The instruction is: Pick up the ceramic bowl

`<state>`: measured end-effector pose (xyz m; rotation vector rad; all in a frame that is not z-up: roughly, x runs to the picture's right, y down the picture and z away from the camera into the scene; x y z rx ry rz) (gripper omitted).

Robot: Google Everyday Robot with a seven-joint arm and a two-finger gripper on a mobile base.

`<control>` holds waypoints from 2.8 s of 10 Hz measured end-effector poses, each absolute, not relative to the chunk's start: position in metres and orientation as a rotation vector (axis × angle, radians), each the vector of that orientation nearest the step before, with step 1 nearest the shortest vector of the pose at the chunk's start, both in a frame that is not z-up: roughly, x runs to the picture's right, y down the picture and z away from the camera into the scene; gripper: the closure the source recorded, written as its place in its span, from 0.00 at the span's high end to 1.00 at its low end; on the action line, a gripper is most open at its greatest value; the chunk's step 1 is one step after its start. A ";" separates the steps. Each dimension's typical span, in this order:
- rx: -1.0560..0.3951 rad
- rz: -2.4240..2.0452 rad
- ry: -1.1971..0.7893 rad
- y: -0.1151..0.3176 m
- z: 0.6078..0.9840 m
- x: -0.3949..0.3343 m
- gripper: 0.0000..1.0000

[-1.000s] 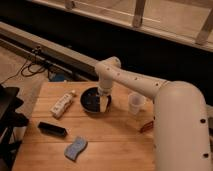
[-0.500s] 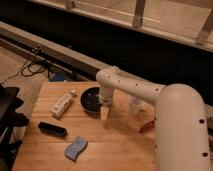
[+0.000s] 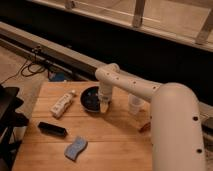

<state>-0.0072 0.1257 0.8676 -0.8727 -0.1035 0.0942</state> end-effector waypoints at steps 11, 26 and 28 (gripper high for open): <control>-0.939 0.068 -0.083 0.148 0.878 -0.008 0.78; -0.907 0.022 -0.121 0.091 0.843 -0.012 0.02; -0.904 0.019 -0.128 0.085 0.839 -0.012 0.02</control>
